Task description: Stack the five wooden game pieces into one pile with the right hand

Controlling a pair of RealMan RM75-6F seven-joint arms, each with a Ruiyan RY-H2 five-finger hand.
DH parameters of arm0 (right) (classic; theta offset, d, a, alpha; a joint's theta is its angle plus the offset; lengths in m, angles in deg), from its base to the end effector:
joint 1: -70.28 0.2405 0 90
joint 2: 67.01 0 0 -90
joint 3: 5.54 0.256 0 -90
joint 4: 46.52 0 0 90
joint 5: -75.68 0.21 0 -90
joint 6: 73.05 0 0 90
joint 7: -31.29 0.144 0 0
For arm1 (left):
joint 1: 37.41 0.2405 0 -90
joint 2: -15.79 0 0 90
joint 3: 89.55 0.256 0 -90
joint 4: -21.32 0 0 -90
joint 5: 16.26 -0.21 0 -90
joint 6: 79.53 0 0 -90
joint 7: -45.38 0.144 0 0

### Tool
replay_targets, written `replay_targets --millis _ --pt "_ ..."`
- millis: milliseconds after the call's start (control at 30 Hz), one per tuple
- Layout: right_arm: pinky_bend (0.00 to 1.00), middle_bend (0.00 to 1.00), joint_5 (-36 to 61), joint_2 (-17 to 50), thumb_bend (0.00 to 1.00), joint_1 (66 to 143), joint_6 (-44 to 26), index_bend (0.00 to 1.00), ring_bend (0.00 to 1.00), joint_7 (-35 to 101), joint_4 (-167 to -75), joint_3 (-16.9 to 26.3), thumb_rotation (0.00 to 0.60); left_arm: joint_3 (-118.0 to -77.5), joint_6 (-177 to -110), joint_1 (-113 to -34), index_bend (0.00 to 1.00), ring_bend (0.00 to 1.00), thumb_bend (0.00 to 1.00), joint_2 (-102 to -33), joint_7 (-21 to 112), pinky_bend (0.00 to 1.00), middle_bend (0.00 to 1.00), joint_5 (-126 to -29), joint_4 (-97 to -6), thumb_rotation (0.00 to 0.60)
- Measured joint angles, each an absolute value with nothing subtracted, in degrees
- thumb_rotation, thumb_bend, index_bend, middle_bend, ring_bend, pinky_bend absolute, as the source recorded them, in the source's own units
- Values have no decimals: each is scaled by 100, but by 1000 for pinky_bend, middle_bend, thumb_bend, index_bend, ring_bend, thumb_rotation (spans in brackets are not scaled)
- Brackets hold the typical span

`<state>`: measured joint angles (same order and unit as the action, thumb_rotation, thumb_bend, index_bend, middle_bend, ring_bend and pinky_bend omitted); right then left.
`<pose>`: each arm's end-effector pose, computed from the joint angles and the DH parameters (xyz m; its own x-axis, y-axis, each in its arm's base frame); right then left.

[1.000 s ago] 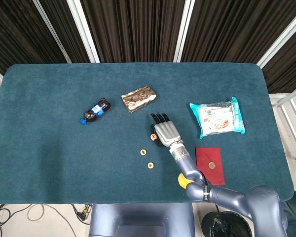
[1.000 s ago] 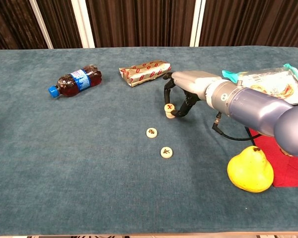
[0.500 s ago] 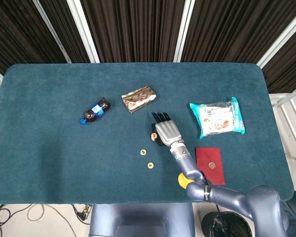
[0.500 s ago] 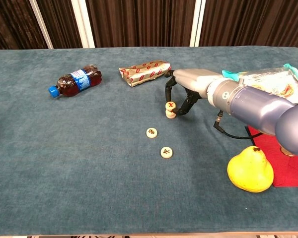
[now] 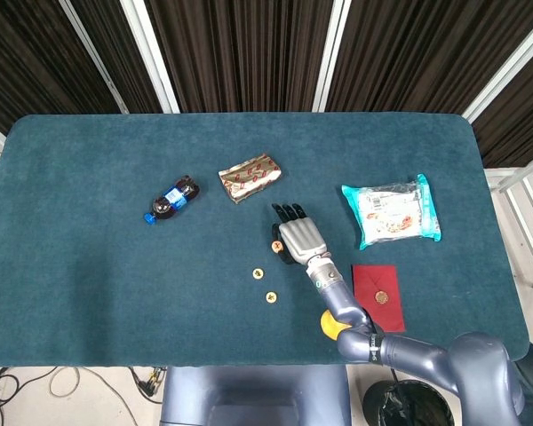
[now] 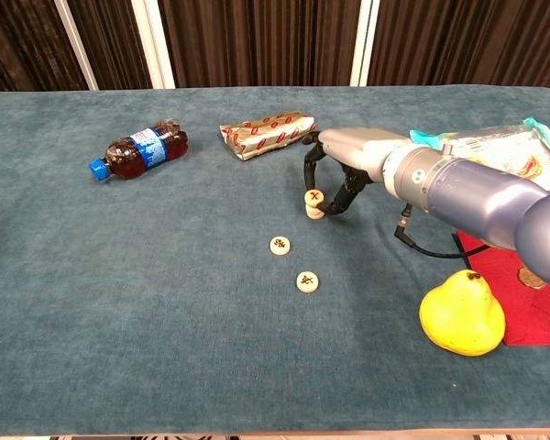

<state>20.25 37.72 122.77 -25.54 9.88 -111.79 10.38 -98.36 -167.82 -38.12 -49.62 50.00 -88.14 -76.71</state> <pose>-0.1027 -0.3862 -0.0841 0.4241 -0.3009 0.8542 -0.8814 -0.3537 0.3131 -0.3249 0.1727 0.1758 0.3457 -0.1041 0.9325 0.9087 0.2848 -0.3051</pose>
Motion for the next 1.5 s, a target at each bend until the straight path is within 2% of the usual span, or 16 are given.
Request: replay_targets --millis 1500 --pt "0 0 2226 3764 423 12325 -2602 443 0 910 -11213 1020 600 -9864 -16754 -3811 99 0 602 -4942 4960 0 0 -8745 -7695 600"
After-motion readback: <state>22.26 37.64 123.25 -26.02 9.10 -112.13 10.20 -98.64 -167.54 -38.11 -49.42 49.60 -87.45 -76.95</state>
